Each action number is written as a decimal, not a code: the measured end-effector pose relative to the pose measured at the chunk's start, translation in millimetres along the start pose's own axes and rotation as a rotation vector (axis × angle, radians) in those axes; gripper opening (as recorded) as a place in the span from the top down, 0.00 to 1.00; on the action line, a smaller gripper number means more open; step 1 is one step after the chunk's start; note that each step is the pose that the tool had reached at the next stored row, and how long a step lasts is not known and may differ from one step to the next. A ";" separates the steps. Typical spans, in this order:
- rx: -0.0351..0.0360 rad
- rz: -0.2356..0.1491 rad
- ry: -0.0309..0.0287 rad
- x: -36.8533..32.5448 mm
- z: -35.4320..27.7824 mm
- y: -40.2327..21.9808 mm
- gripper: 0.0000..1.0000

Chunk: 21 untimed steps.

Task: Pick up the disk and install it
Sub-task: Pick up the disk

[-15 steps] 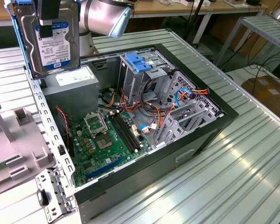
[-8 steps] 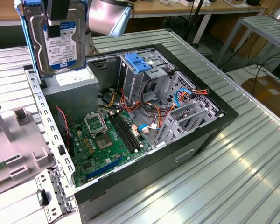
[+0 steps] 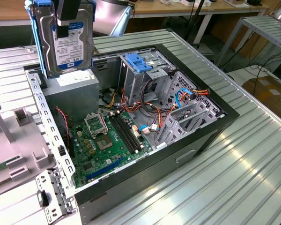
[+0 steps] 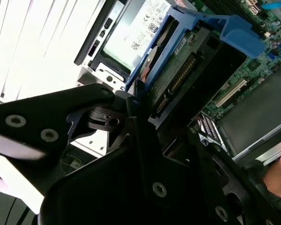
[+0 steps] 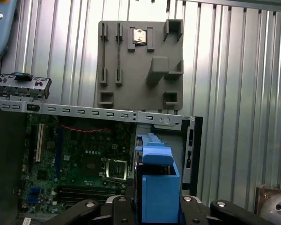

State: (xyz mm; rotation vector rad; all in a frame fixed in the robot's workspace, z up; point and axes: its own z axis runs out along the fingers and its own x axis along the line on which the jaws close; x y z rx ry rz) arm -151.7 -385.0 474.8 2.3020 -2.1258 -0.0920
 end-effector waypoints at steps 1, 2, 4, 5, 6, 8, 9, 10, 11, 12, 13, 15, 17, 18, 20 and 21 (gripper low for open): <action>-0.0002 0.000 0.0000 0.8 -0.1 -2.7 0.64; -0.0002 0.000 0.0000 1.2 -0.2 -4.0 0.64; -0.0005 0.000 0.0000 2.5 -0.5 -8.6 0.64; -0.0006 0.000 -0.0001 2.8 -0.5 -9.7 0.64; -0.0007 0.000 -0.0001 3.3 -0.6 -11.4 0.64; -0.0010 0.000 0.0000 4.2 -0.8 -14.8 0.64; -0.0010 0.000 -0.0001 4.6 -0.9 -16.3 0.64; -0.0011 0.000 -0.0001 5.1 -1.0 -18.4 0.64; -0.0013 0.000 -0.0002 5.9 -1.1 -21.1 0.64; -0.0014 0.000 -0.0001 6.4 -1.2 -23.2 0.64; -0.0015 0.000 -0.0001 6.8 -1.3 -24.5 0.64; -0.0017 0.000 -0.0002 7.6 -1.5 -27.3 0.64; -0.0019 0.000 -0.0002 8.3 -1.6 -30.1 0.64; -0.0020 0.000 -0.0002 8.7 -1.7 -31.7 0.64; -0.0022 0.000 -0.0002 9.6 -1.9 -35.0 0.64; -0.0023 0.000 -0.0002 10.1 -2.0 -37.1 0.64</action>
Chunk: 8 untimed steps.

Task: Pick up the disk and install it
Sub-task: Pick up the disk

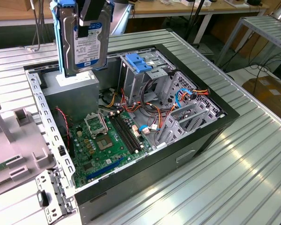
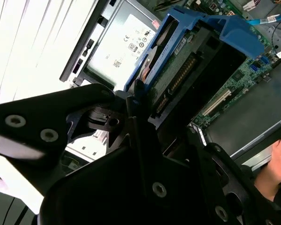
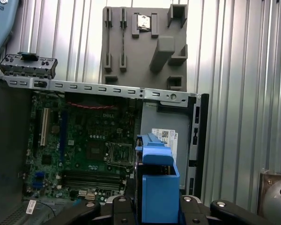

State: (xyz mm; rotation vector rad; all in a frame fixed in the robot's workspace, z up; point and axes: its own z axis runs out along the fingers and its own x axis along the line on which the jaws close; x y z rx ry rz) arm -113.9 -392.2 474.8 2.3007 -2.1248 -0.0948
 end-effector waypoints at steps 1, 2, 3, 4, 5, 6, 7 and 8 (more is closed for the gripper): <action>-0.0001 0.000 0.0000 0.7 -0.1 -2.5 0.64; -0.0003 0.000 0.0000 1.3 -0.3 -4.8 0.64; -0.0003 0.000 0.0000 1.8 -0.4 -6.5 0.64; -0.0005 0.000 0.0000 2.2 -0.5 -7.9 0.64; -0.0007 0.000 0.0000 3.0 -0.7 -11.4 0.64; -0.0009 0.000 0.0000 3.7 -0.8 -14.0 0.64; -0.0009 0.000 0.0000 4.0 -0.9 -15.3 0.64; -0.0010 0.000 0.0000 4.5 -1.0 -16.9 0.64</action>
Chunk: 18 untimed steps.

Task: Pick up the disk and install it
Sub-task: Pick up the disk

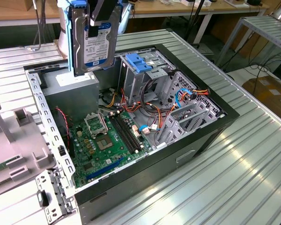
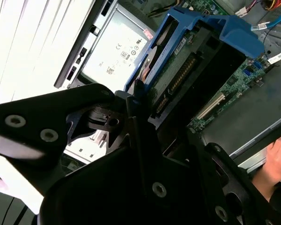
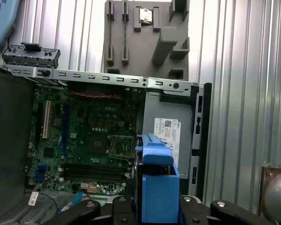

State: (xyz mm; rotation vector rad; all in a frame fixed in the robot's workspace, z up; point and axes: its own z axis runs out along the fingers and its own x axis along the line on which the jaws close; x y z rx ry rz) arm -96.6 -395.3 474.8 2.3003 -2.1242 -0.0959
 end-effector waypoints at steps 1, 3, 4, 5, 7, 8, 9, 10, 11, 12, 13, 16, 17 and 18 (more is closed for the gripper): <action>-0.0001 0.000 0.0000 0.4 -0.1 -1.5 0.64; -0.0003 0.000 -0.0001 1.2 -0.3 -4.8 0.64; -0.0005 0.000 -0.0001 1.9 -0.4 -7.5 0.64; -0.0006 0.000 -0.0001 2.2 -0.5 -9.0 0.64; -0.0008 0.000 0.0000 2.8 -0.7 -11.7 0.64; -0.0008 0.000 0.0000 3.1 -0.7 -12.9 0.64; -0.0010 0.000 -0.0001 3.8 -0.9 -15.7 0.64; -0.0011 0.000 -0.0001 4.2 -1.0 -17.7 0.64; -0.0012 0.000 -0.0001 4.5 -1.1 -19.0 0.64; -0.0013 0.000 -0.0001 5.1 -1.1 -21.4 0.64; -0.0014 0.000 -0.0001 5.5 -1.3 -23.3 0.64; -0.0017 0.000 -0.0001 6.4 -1.5 -27.4 0.64; -0.0018 0.000 -0.0002 7.0 -1.6 -30.1 0.64; -0.0019 0.000 -0.0002 7.4 -1.7 -31.9 0.64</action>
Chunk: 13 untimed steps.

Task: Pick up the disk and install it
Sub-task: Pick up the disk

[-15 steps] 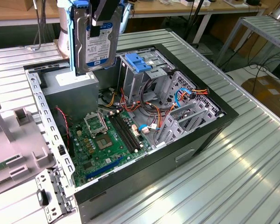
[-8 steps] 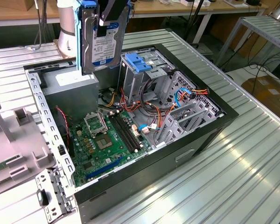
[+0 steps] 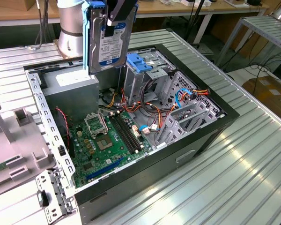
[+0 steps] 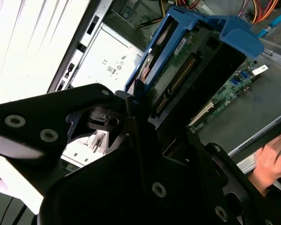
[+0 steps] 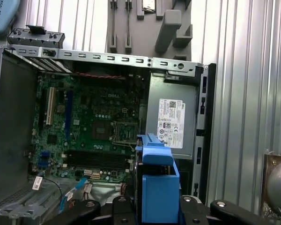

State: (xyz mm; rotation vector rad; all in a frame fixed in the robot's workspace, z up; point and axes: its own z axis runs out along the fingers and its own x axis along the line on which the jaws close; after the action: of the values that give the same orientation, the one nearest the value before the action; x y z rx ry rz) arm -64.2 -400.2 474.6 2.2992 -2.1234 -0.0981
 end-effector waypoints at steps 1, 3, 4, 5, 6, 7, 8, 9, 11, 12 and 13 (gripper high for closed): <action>-0.0001 0.000 -0.0001 0.4 -0.1 -1.6 0.64; -0.0002 0.000 -0.0001 1.0 -0.2 -4.3 0.64; -0.0004 0.000 0.0000 1.4 -0.3 -6.2 0.64; -0.0005 0.000 0.0000 1.6 -0.4 -7.5 0.64; -0.0012 0.000 0.0000 3.7 -0.9 -16.9 0.64; -0.0021 0.000 -0.0002 7.2 -1.8 -34.2 0.64; -0.0024 0.000 0.0000 24.3 -2.6 -37.9 0.64; -0.0023 0.000 -0.0003 30.6 -2.7 -37.5 0.64; -0.0023 0.000 -0.0002 36.1 -3.0 -37.1 0.64; -0.0023 0.000 -0.0001 39.8 -3.1 -36.8 0.64; -0.0023 0.000 -0.0002 44.2 -3.2 -36.5 0.64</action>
State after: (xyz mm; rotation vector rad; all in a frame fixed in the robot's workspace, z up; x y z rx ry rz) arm -24.3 -441.5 474.3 2.2979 -2.1223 -0.1007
